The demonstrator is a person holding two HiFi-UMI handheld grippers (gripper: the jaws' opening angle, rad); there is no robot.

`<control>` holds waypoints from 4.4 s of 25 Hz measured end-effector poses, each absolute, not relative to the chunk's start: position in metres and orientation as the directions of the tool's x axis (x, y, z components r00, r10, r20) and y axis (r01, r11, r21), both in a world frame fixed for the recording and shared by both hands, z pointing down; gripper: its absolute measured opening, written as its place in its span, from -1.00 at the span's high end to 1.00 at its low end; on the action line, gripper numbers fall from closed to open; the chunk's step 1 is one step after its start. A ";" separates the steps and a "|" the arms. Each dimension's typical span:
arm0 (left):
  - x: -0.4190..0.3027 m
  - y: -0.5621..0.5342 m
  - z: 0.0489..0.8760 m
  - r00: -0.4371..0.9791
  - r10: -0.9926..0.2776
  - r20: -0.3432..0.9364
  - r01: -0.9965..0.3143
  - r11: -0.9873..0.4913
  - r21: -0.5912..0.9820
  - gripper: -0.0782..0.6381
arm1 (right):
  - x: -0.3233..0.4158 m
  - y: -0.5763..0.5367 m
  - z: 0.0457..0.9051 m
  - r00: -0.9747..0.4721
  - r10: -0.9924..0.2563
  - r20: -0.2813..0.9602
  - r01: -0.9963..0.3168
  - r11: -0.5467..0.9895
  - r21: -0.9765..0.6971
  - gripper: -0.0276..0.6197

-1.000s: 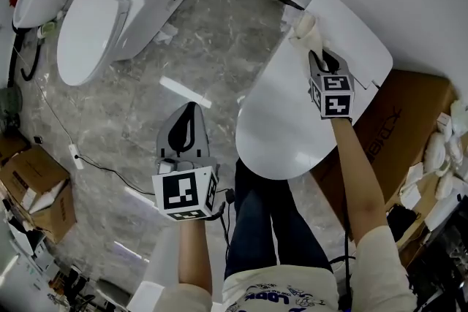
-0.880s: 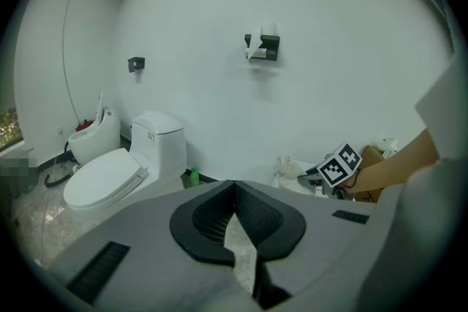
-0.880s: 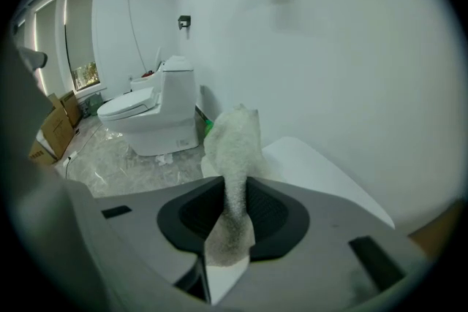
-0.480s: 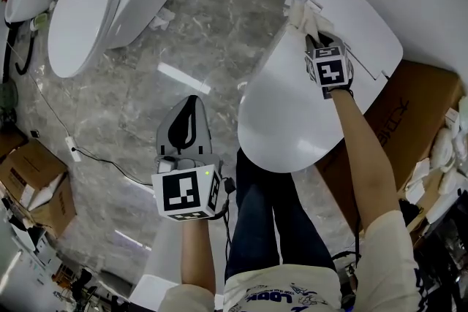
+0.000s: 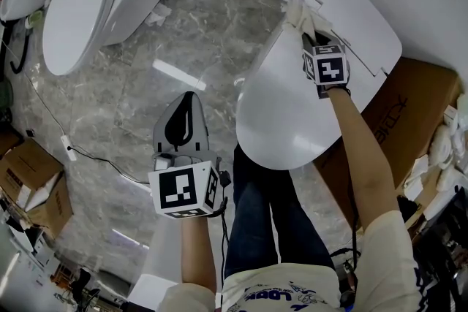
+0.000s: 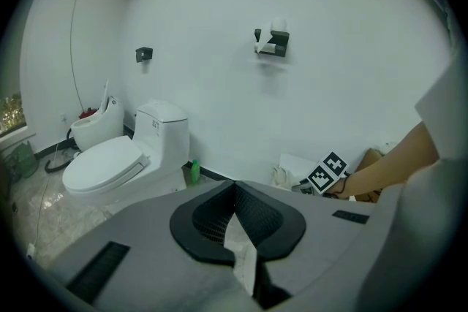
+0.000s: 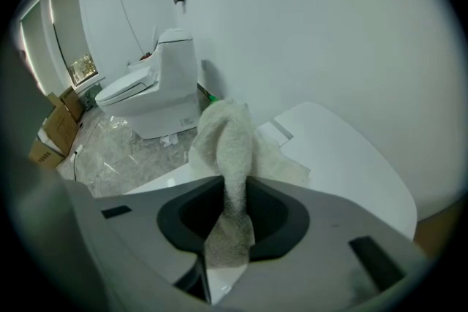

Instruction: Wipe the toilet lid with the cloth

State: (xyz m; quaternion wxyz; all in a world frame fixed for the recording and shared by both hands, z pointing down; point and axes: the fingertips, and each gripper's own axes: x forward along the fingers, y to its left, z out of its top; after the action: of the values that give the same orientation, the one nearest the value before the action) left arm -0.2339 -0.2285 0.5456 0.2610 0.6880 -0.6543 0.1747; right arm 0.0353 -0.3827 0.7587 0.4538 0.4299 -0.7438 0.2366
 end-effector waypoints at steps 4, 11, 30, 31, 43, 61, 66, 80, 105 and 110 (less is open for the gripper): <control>-0.236 -0.226 0.541 0.081 -0.813 0.577 -0.992 -0.008 0.128 0.77 | 0.027 -0.366 0.759 -0.233 -0.416 0.879 -0.846 0.532 0.028 0.66; -0.238 -0.214 0.535 0.074 -0.817 0.572 -0.992 -0.001 0.127 0.77 | 0.011 -0.333 0.760 -0.247 -0.403 0.881 -0.819 0.573 0.033 0.66; -0.244 -0.167 0.513 0.046 -0.834 0.550 -0.991 0.030 0.128 0.77 | -0.040 -0.220 0.762 -0.320 -0.297 0.899 -0.721 0.692 -0.028 0.66; -0.245 -0.164 0.512 0.044 -0.834 0.549 -0.991 0.032 0.128 0.77 | -0.043 -0.214 0.762 -0.324 -0.292 0.900 -0.715 0.699 -0.031 0.66; -0.254 -0.128 0.500 0.000 -0.839 0.543 -0.991 0.073 0.112 0.77 | -0.074 -0.136 0.762 -0.371 -0.209 0.905 -0.614 0.786 -0.070 0.66; -0.247 -0.097 0.489 -0.039 -0.842 0.538 -0.990 0.104 0.091 0.77 | -0.091 -0.022 0.764 -0.427 -0.014 0.904 -0.363 0.919 -0.157 0.66; -0.243 -0.090 0.486 -0.046 -0.844 0.534 -0.991 0.104 0.080 0.77 | -0.081 0.000 0.764 -0.434 0.058 0.899 -0.289 0.936 -0.200 0.66; -0.228 -0.085 0.488 -0.029 -0.836 0.548 -0.995 0.079 0.068 0.77 | -0.042 0.015 0.763 -0.423 0.225 0.878 -0.084 0.955 -0.285 0.66; -0.195 -0.130 0.506 0.056 -0.817 0.574 -0.998 -0.030 0.056 0.77 | 0.080 -0.165 0.762 -0.452 -0.082 0.888 -0.527 0.828 -0.191 0.66; -0.194 -0.140 0.511 0.061 -0.810 0.583 -0.998 -0.037 0.053 0.77 | 0.100 -0.194 0.761 -0.433 -0.127 0.893 -0.561 0.813 -0.156 0.66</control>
State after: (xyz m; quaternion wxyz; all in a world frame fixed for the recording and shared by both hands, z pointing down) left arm -0.1941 -0.1403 0.5112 0.2310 0.6908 -0.6543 0.2030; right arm 0.1000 -0.1940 0.7608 0.4892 0.2108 -0.8167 0.2220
